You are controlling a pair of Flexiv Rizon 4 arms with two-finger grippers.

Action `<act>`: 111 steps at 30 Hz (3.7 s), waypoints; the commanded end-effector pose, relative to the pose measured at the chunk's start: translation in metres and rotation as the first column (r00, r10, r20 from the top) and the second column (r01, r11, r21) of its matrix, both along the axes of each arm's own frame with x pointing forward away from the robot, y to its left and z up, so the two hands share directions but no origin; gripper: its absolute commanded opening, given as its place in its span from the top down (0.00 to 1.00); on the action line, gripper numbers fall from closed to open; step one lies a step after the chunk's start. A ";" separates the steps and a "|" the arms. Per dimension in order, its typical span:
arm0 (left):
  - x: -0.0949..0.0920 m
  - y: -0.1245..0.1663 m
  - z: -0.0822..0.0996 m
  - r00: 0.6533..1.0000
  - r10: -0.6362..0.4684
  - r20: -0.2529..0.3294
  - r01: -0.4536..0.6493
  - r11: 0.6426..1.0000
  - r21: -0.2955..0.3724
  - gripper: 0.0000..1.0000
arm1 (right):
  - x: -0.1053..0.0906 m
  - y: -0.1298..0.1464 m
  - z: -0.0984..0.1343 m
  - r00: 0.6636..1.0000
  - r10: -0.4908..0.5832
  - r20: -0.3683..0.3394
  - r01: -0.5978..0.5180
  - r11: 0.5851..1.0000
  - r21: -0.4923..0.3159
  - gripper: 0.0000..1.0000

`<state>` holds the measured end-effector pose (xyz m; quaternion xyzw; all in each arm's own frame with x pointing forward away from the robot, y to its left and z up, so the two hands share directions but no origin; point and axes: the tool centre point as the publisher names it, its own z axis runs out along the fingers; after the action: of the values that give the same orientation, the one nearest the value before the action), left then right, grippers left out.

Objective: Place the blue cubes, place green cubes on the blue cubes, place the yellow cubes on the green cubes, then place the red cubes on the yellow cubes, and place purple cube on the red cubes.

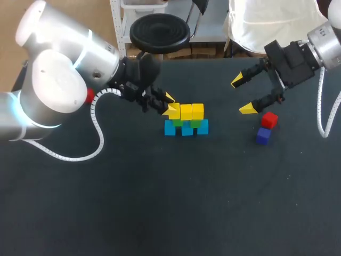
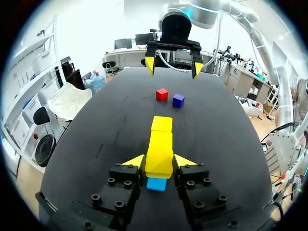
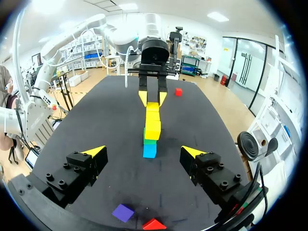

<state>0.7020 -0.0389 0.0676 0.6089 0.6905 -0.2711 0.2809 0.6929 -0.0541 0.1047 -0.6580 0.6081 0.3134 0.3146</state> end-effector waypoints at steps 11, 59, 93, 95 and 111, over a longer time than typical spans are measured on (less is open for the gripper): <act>0.002 -0.001 -0.002 1.000 -0.001 -0.004 0.001 1.000 0.009 1.00 | 0.000 0.000 0.000 1.000 0.001 0.000 -0.001 1.000 0.002 0.00; 0.009 0.004 0.002 0.998 0.050 -0.022 -0.050 0.999 0.017 0.00 | 0.000 0.000 0.000 1.000 0.001 0.000 -0.001 1.000 0.002 0.00; 0.022 0.072 0.058 0.995 0.096 -0.003 -0.096 0.994 -0.056 0.00 | 0.000 0.000 0.000 1.000 0.001 0.000 -0.001 1.000 0.002 0.00; 0.023 0.082 0.059 0.993 0.115 -0.006 -0.115 0.991 -0.067 0.00 | 0.000 0.000 0.000 1.000 0.001 0.000 -0.001 1.000 0.002 0.00; 0.039 0.178 0.071 0.956 0.278 0.091 -0.288 0.948 0.132 0.00 | 0.000 0.000 0.000 1.000 0.001 0.000 -0.001 1.000 0.002 0.00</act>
<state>0.7482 0.1301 0.1314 0.5272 0.7746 -0.1662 0.3073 0.6929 -0.0540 0.1047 -0.6580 0.6081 0.3134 0.3146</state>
